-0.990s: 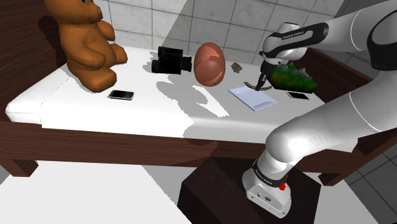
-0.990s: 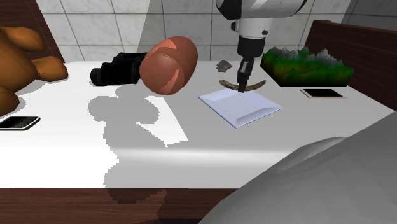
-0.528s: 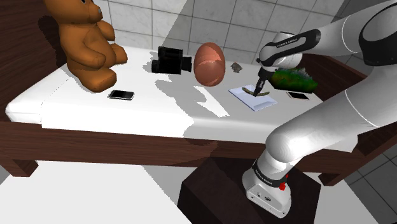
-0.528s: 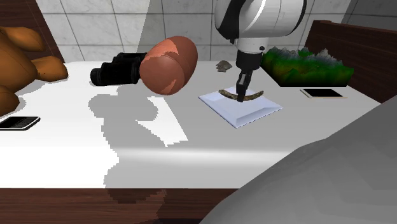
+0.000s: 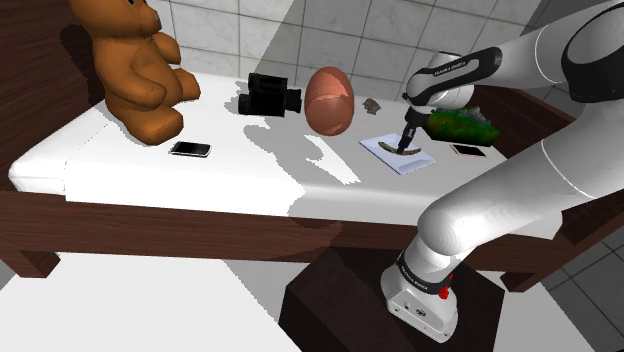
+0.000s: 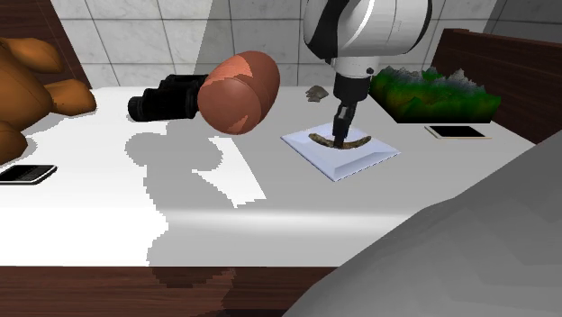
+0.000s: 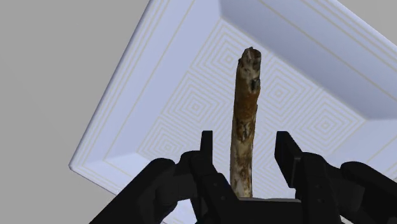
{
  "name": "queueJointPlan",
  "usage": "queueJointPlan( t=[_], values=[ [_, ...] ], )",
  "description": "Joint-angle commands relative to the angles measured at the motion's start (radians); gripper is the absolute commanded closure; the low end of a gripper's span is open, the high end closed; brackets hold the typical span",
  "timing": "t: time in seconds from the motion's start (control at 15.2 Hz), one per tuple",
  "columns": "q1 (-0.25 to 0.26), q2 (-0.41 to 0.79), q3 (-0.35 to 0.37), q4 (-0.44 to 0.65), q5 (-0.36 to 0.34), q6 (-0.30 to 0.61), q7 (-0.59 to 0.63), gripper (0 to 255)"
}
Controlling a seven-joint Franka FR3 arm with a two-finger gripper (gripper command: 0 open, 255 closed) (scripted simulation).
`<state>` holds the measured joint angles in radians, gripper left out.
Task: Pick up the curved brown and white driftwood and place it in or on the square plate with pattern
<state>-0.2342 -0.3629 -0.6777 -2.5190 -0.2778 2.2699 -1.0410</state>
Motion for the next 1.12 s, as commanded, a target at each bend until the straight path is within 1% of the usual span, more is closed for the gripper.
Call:
queueJointPlan(
  t=[0.0, 0.26, 0.53, 1.06],
  values=[
    [0.000, 0.000, 0.000, 0.000, 0.000, 0.000, 0.000, 0],
    [0.000, 0.000, 0.000, 0.000, 0.000, 0.000, 0.000, 0],
    [-0.015, -0.082, 0.047, 0.070, -0.012, -0.149, 0.019, 0],
    [-0.016, -0.082, 0.047, 0.070, -0.012, -0.148, 0.018, 0]
  ],
)
